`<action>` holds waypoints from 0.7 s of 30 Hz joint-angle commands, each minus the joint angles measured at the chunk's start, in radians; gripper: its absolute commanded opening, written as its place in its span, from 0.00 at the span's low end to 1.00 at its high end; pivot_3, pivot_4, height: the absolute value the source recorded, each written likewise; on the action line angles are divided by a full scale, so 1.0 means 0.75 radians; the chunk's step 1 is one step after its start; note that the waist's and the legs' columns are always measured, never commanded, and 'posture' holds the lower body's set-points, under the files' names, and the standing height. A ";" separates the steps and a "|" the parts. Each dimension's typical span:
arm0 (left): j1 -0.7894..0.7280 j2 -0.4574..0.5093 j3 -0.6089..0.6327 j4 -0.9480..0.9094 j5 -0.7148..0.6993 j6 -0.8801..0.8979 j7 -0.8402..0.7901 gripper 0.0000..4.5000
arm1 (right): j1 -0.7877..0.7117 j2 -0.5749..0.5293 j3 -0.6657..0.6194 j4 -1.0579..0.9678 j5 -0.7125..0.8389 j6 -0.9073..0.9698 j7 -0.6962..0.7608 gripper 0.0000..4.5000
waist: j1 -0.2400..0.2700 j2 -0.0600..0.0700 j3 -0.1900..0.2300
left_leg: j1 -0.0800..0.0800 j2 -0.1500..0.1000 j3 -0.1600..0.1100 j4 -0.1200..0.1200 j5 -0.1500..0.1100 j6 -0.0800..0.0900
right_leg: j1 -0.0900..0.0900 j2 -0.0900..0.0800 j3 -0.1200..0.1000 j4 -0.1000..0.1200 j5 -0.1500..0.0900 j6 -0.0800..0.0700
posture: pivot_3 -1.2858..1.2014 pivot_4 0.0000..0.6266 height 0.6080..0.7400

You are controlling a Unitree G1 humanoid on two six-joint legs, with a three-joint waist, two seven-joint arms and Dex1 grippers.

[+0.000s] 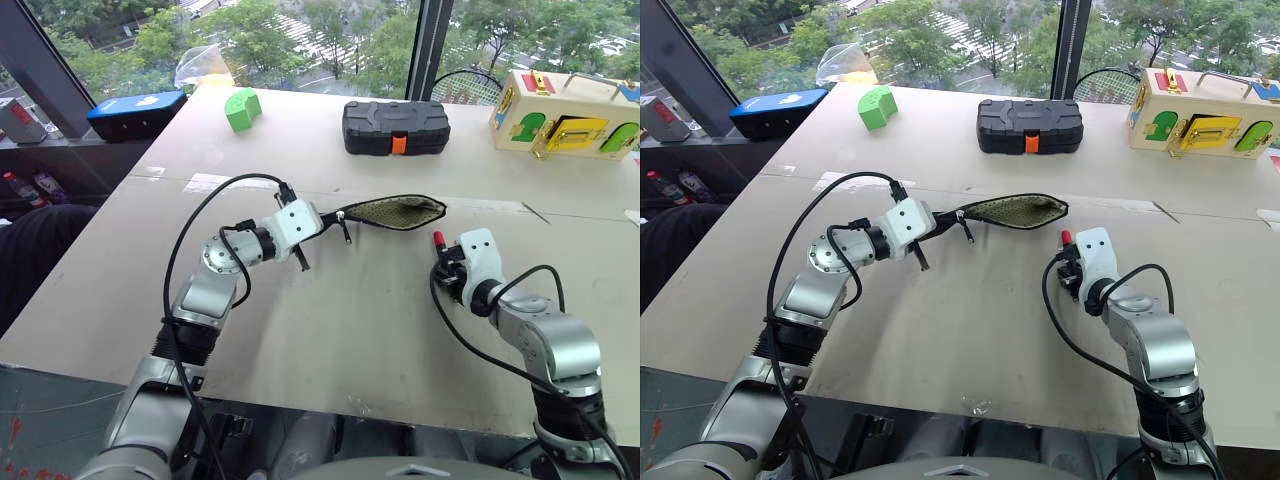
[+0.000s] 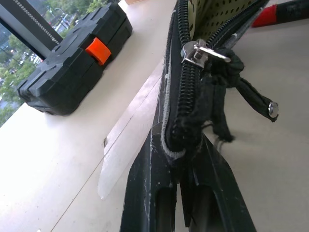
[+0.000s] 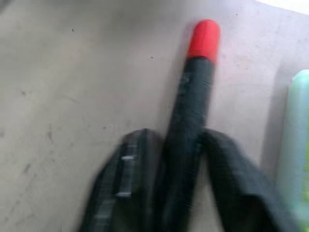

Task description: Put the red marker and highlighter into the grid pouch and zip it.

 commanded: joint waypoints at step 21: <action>0.033 -0.012 -0.096 -0.125 0.027 -0.204 -0.043 0.00 | -0.438 -0.850 0.251 -0.231 0.352 0.070 0.544 0.06 | -0.023 0.000 0.001 | -0.002 0.000 -0.001 -0.001 -0.001 0.002 | 0.003 -0.004 -0.005 -0.007 0.000 0.000 | 0.52 0.24 1.00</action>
